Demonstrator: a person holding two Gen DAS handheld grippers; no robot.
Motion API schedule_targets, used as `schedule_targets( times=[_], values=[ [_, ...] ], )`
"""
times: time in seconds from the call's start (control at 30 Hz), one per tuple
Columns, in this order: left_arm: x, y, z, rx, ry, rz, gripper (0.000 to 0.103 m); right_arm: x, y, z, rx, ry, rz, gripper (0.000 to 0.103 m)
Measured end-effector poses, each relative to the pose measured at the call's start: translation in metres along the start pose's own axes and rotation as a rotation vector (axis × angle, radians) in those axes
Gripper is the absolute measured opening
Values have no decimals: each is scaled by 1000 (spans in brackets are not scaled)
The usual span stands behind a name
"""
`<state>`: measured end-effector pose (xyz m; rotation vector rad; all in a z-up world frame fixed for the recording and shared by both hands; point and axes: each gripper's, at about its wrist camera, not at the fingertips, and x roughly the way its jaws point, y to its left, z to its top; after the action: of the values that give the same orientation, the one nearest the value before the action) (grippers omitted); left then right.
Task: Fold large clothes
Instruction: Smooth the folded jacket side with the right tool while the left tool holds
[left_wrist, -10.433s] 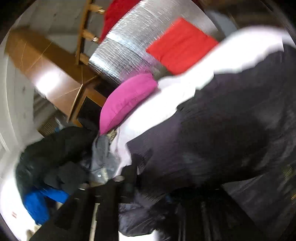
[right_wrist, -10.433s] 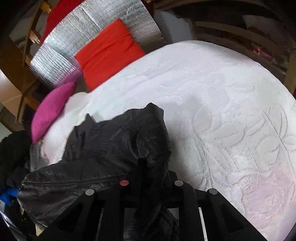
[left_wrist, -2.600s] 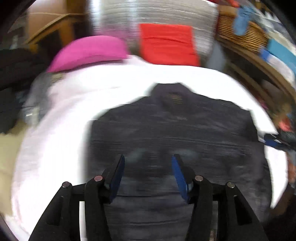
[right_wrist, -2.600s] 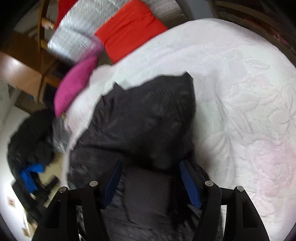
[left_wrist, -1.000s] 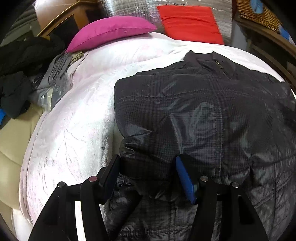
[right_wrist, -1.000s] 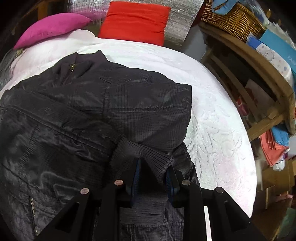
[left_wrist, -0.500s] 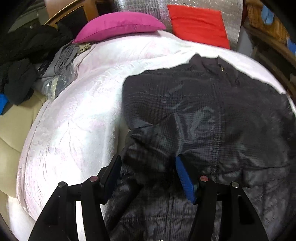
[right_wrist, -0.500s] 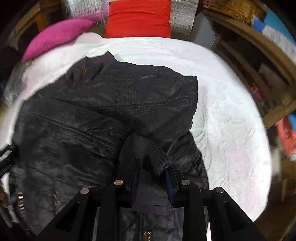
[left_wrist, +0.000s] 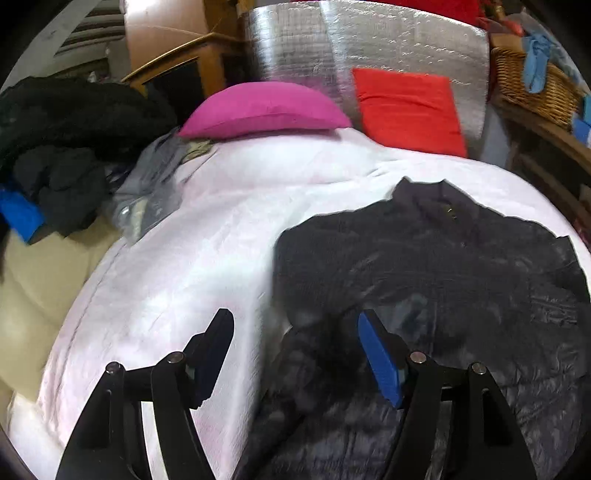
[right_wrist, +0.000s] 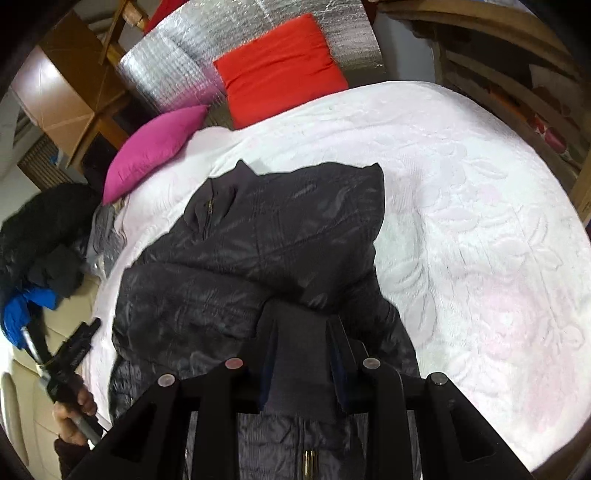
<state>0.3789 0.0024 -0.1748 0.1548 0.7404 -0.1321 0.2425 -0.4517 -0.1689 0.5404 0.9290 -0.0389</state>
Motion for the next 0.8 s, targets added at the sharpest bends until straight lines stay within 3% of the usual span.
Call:
schedule_targets(
  times=[0.07,0.2,0.33,0.47,0.63,0.8],
  values=[
    [13,-1,1,7,26,20,71,12,-10,8,27,-6,14,30],
    [40,6,-1,-82,115,-88,71,40,-16,13,22,36,33,30],
    [51,-2,-8,-29,115,-14,71,61,-12,5,-30,77,32,33],
    [48,-5,-12,7,98,-3,71,47,-5,-6,-71,84,94,34],
    [48,-5,-13,-11,104,-12,71,37,27,-26,-256,56,29,34],
    [46,-8,-14,-3,94,-18,71,72,21,-27,-220,118,-68,31]
  ],
)
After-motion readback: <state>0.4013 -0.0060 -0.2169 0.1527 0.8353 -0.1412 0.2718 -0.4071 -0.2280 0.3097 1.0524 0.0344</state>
